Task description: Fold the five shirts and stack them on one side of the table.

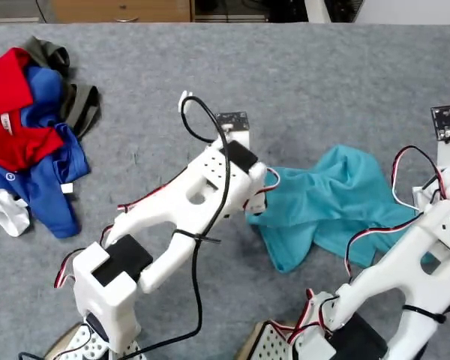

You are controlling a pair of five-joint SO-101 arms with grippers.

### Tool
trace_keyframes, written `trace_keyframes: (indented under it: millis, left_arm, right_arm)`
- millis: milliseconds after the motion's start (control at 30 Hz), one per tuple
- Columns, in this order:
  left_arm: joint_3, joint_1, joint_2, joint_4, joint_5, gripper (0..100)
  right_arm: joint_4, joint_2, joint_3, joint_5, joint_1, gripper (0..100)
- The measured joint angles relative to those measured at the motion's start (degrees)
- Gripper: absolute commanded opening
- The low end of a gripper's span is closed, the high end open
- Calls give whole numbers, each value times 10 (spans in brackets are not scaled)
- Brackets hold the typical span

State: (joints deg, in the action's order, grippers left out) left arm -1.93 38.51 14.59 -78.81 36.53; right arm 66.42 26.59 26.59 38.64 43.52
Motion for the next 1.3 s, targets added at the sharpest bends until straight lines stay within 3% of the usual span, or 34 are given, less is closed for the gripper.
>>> trace_keyframes:
  millis: [267, 633, 900, 1100, 1300]
  left_arm:
    - [-4, 9, 4, -1, 0, 211]
    - [55, 11, 11, 110, 0, 208]
    - [63, 18, 36, 127, 1, 206]
    - [62, 51, 69, 137, 2, 114]
    - [61, 59, 69, 137, 1, 103]
  right_arm:
    - [0, 0, 0, 0, 0, 4]
    - [0, 0, 0, 0, 0, 4]
    - [0, 0, 0, 0, 0, 4]
    - [0, 0, 0, 0, 0, 4]
    - [0, 0, 0, 0, 0, 4]
